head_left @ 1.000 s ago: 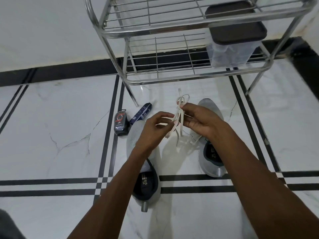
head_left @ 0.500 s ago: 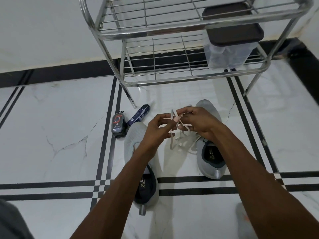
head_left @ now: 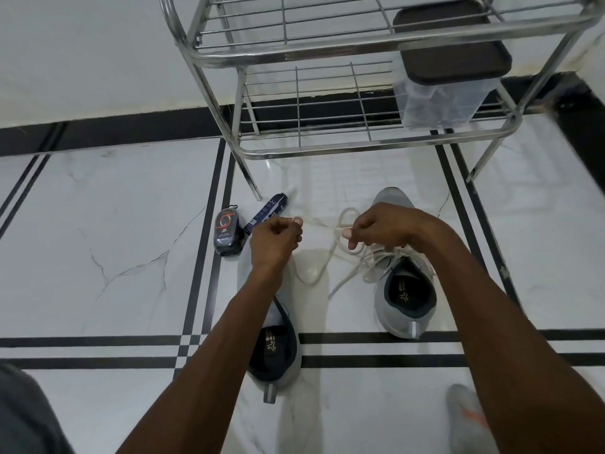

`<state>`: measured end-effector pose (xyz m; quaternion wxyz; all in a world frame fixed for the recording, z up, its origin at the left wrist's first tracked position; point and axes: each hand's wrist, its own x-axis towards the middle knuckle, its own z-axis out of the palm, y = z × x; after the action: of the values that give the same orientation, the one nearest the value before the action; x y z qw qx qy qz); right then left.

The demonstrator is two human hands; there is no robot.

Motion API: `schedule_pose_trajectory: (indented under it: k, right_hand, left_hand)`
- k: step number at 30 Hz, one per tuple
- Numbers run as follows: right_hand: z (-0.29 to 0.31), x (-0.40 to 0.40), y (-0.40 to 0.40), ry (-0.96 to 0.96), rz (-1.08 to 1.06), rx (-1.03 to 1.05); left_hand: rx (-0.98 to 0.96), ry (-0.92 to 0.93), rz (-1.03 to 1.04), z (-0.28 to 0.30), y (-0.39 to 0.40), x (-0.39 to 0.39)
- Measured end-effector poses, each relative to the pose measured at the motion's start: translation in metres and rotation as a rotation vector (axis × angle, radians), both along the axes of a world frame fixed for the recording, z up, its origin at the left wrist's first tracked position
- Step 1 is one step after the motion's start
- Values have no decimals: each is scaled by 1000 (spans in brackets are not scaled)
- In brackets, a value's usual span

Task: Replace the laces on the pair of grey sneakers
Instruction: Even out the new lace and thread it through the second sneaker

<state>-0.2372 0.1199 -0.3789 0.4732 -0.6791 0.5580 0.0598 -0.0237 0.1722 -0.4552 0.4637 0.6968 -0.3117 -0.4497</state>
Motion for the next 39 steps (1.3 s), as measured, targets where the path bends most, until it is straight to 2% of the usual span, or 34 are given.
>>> schedule_pose_trajectory:
  k: [3,5,7,9,10,12,14,17,18,19,20,22,23,24,25,27,29,34,37,39]
  right_hand:
    - [0,-4,-2,-92,-91,11]
    - [-7,0,-3,-311,-297,57]
    - [-14,10,-3,-616,-547,215]
    - [-20,20,-3,-843,-737,372]
    - [-20,24,-2,-903,-809,418]
    - [-23,28,-3,-974,-924,477]
    - [-25,26,-5,-1033,-1029,516]
    - [-26,23,-4,-1038,-1126,510]
    - [-26,23,-1,-989,-1124,493]
    - [-29,24,-1,-856,-1081,420]
    - [-32,25,1,-624,-971,281]
    - [-42,26,2,-50,-617,-77]
    - [-43,31,2,109,-482,-258]
    - [-42,37,3,101,-381,-383]
    - [-37,46,5,-14,-277,-442]
    - [-28,64,11,-282,-93,-401]
    - [-29,77,18,-377,-4,-324]
    - [-52,87,23,-494,-164,-267]
    - [-60,96,25,-407,-153,-286]
    - [-67,106,31,-380,-163,-288]
  left_hand:
    - [-10,-264,-132,-2,4,4]
    - [-114,-391,-205,1,7,-2]
    - [-183,-325,-226,12,10,-15]
    - [-113,-85,-351,24,14,-28]
    - [-52,37,-429,29,16,-33]
    - [24,153,-538,33,18,-36]
    - [-8,137,-561,30,19,-34]
    - [-87,-10,-532,25,18,-19]
    - [-92,-68,-538,25,16,-13]
    - [-92,-126,-550,25,15,-7]
    - [-89,-176,-561,26,13,-3]
    - [-80,-232,-580,29,11,3]
    - [-76,-245,-590,31,10,5]
    - [-75,-253,-589,34,9,8]
    - [-74,-259,-572,35,9,10]
    - [-80,-278,-505,36,8,20]
    - [-93,-312,-428,36,10,31]
    - [-14,-430,-259,36,25,52]
    - [121,-590,-234,31,36,69]
    - [270,-615,-310,27,43,79]
